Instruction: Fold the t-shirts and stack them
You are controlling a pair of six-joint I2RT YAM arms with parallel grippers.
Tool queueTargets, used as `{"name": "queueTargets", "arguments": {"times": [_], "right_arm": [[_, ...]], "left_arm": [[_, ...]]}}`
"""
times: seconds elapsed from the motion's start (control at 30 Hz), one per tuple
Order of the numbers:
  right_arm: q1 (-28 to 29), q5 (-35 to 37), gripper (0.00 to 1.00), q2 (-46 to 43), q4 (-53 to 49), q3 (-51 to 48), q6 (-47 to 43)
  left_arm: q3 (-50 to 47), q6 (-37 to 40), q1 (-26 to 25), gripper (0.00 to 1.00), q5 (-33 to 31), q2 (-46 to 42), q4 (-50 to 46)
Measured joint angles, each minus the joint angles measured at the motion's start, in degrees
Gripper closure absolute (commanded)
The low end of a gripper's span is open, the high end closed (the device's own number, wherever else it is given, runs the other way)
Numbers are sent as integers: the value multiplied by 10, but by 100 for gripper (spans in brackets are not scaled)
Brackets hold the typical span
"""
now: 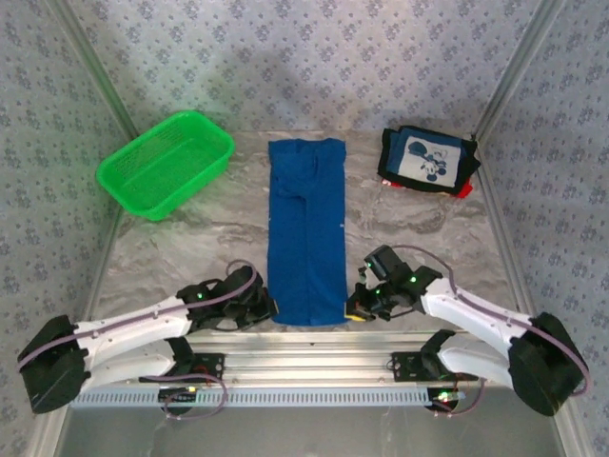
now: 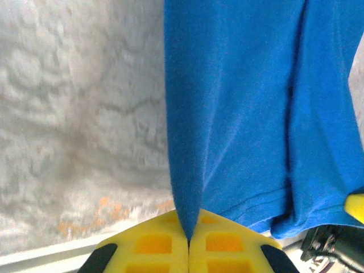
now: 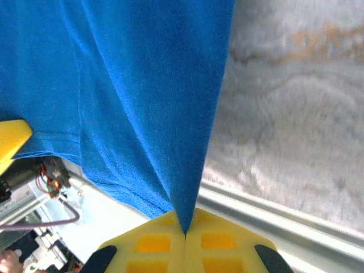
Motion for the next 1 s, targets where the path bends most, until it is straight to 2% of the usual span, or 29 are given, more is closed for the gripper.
{"name": "queueTargets", "arguments": {"times": [0.17,0.27,0.37,0.47,0.57,0.73,0.83,1.0], "right_arm": [[37,-5,100,-36,-27,0,39],[80,-8,100,-41,-39,0,66],[102,-7,100,-40,-52,2,83],[99,-7,100,-37,-83,22,84],[68,-6,100,-23,-117,75,66],[-10,-8,100,28,-148,180,16],[-56,-14,100,83,-170,254,-28],[-103,-19,100,180,-218,387,-106]], "left_arm": [[3,-24,-56,100,-26,-21,-27],[17,-34,-94,100,-36,-24,-46],[36,-36,-110,100,-42,-27,-62],[59,-35,-103,100,-51,-31,-77],[79,-26,-67,100,-53,-43,-90],[118,12,46,100,-31,-45,-128],[175,54,119,100,-3,-10,-161],[269,115,193,100,36,62,-172]]}}
